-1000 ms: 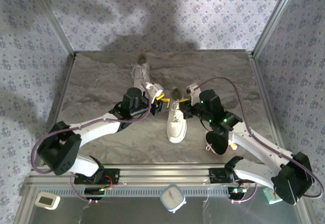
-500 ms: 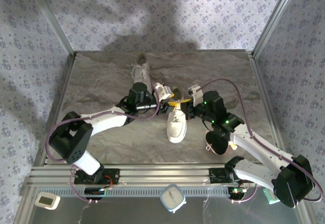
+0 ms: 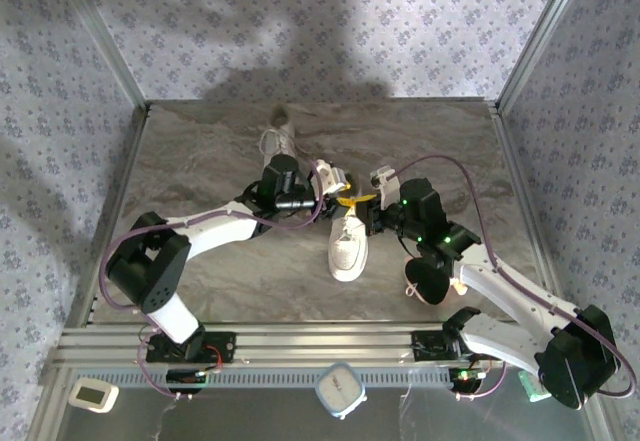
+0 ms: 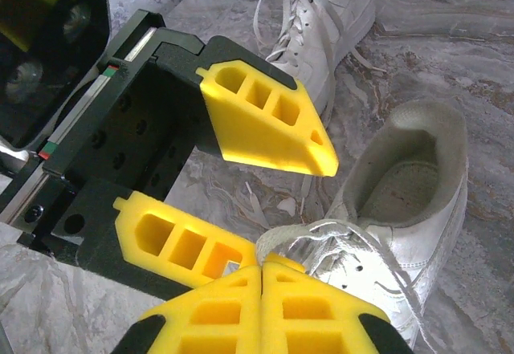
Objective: Tie the shoes
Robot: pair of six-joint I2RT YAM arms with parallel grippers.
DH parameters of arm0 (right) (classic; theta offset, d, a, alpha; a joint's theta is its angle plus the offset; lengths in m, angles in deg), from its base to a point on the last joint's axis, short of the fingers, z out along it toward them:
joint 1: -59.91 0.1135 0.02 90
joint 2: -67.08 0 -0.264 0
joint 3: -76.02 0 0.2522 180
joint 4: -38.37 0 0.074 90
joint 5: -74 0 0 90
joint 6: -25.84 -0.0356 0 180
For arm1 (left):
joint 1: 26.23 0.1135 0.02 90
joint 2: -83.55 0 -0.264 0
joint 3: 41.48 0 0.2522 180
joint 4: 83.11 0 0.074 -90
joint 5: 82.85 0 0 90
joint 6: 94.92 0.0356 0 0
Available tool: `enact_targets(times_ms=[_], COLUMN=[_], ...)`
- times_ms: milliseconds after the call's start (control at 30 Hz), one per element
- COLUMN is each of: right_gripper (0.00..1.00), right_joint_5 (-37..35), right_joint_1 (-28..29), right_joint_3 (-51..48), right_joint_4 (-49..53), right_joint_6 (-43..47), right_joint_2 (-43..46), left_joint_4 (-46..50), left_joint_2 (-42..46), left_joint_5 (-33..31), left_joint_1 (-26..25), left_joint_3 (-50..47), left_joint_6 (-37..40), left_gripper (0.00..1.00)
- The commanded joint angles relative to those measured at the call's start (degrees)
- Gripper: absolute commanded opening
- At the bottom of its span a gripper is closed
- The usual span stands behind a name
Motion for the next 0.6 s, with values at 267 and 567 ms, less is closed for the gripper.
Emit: enact_targets(times_ms=[267,567], right_gripper=[0.0,0.56], right_joint_5=[-0.7,-33.5], right_joint_1=[0.0,-1.4], right_joint_3=[0.4,-0.5], right_joint_4=[1.3,16.3], right_joint_6=[1.4,-8.6], right_joint_2=[0.8,5.2], left_joint_4=[0.3,-3.1], left_joint_2=[-1.4,-1.5], left_joint_5=[3.5,-3.2], left_joint_1=[-0.5,-0.1], left_joint_3=[3.3,1.8], left_joint_6=[0.9,-8.0], left_gripper=[0.0,0.0])
